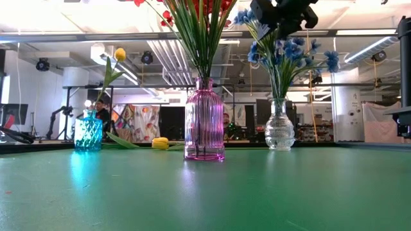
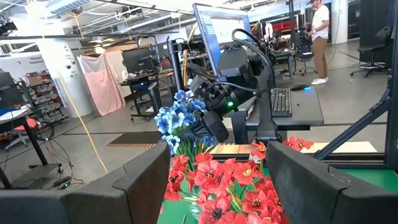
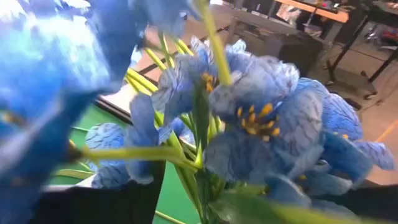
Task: Sort flowers into vase by color
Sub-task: Put the blue flowers into the transparent vase
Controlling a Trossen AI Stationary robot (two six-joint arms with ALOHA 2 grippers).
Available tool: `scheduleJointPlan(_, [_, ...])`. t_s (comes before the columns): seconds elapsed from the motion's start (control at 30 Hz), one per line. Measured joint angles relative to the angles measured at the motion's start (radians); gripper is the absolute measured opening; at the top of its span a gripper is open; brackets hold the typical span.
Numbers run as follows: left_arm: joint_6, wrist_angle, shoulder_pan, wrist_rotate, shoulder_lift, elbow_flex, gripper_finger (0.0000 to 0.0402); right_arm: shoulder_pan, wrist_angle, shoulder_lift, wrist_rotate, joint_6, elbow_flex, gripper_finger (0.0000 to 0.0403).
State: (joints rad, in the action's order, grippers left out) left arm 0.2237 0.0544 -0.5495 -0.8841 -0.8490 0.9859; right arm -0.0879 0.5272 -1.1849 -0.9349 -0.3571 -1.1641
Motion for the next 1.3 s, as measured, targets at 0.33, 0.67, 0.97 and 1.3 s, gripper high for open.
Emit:
scheduleJointPlan(0.33, [0.003,0.001,0.000,0.000,0.001,0.000,0.0249,0.000,-0.001,0.000,0.045,0.010,-0.015,0.0240])
scheduleJointPlan(0.67, [0.003,0.008,0.000,0.000,0.005,0.000,0.0249,-0.006,-0.001,-0.005,0.045,0.009,-0.011,0.0143])
scheduleJointPlan(0.97, [0.003,0.009,0.000,0.000,0.010,0.000,0.0249,-0.006,0.000,-0.014,0.045,-0.033,0.007,0.0089])
scheduleJointPlan(1.3, [0.003,0.017,0.000,0.000,0.024,0.000,0.0249,-0.006,-0.002,-0.014,0.045,-0.044,0.048,0.0069])
